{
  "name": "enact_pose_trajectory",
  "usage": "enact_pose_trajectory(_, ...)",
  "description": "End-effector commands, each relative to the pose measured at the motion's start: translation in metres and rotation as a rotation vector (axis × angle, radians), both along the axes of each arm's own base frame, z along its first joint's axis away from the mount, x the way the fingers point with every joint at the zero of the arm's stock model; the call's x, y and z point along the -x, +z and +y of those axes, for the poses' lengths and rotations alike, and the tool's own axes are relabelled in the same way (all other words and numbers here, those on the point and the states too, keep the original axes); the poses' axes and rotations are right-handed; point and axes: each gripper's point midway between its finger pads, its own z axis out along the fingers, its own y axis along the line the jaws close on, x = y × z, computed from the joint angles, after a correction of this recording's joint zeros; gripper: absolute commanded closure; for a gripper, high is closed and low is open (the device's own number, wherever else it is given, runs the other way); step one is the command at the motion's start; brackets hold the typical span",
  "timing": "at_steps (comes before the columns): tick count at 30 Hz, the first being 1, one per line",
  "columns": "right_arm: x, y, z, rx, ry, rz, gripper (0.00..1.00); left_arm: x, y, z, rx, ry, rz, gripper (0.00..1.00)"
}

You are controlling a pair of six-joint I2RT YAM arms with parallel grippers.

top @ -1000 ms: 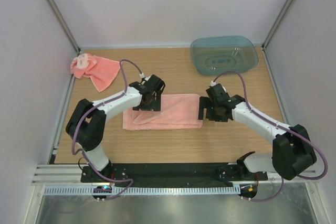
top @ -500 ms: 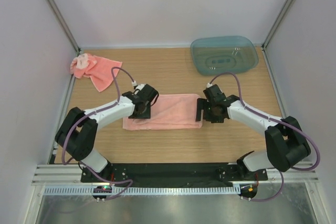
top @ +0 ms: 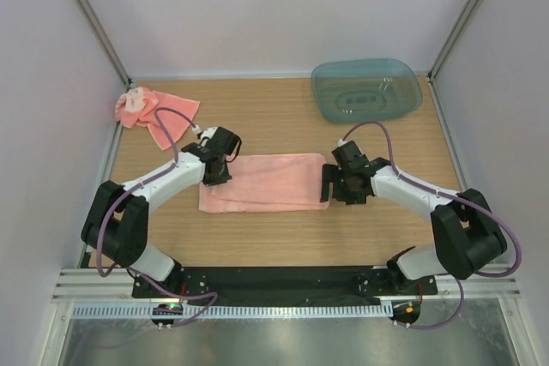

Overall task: Roll the towels
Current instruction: Fold the towel

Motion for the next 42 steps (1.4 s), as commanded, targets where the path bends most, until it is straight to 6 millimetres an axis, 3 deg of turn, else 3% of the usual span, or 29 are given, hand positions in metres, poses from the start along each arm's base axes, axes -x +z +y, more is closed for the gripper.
enact_pose_trajectory(1, -0.005, 0.015, 0.000, -0.002, 0.004, -0.049, 0.16, 0.003, 0.010, 0.013, 0.044, 0.098, -0.018, 0.82)
enact_pose_trajectory(2, -0.006, 0.016, 0.001, -0.007, 0.004, -0.052, 0.15, 0.004, 0.009, 0.013, 0.053, 0.098, -0.016, 0.62)
enact_pose_trajectory(3, -0.005, 0.017, 0.002, -0.011, 0.006, -0.051, 0.14, 0.005, 0.007, 0.014, 0.053, 0.096, -0.013, 0.47)
enact_pose_trajectory(4, -0.005, 0.018, 0.003, -0.016, 0.007, -0.052, 0.14, 0.007, 0.004, 0.015, 0.051, 0.096, -0.009, 0.39)
enact_pose_trajectory(6, -0.006, 0.020, 0.004, -0.025, 0.009, -0.054, 0.14, 0.010, 0.003, 0.015, 0.053, 0.094, -0.002, 0.31)
enact_pose_trajectory(9, -0.006, 0.022, 0.008, -0.041, 0.016, -0.058, 0.14, 0.014, 0.003, 0.014, 0.073, 0.094, -0.001, 0.30)
enact_pose_trajectory(16, -0.004, 0.019, 0.015, -0.075, 0.031, -0.039, 0.14, 0.026, 0.002, 0.001, 0.173, 0.081, 0.012, 0.42)
enact_pose_trajectory(22, -0.003, 0.018, 0.013, -0.068, 0.025, -0.038, 0.14, 0.034, -0.016, 0.001, 0.181, 0.087, 0.043, 0.53)
enact_pose_trajectory(23, -0.004, 0.019, 0.013, -0.066, 0.025, -0.041, 0.14, 0.034, -0.017, -0.001, 0.190, 0.083, 0.050, 0.65)
enact_pose_trajectory(26, -0.004, 0.019, 0.011, -0.056, 0.021, -0.043, 0.14, 0.031, -0.017, -0.008, 0.213, 0.070, 0.053, 0.89)
enact_pose_trajectory(29, -0.004, 0.019, 0.010, -0.052, 0.021, -0.043, 0.14, 0.025, -0.006, -0.012, 0.232, 0.062, 0.028, 1.00)
enact_pose_trajectory(36, -0.012, 0.026, -0.001, 0.006, -0.014, -0.083, 0.13, 0.020, 0.045, -0.012, 0.272, 0.054, -0.066, 1.00)
enact_pose_trajectory(42, -0.019, 0.035, 0.000, 0.006, -0.018, -0.103, 0.11, 0.039, 0.057, 0.000, 0.267, 0.070, -0.078, 1.00)
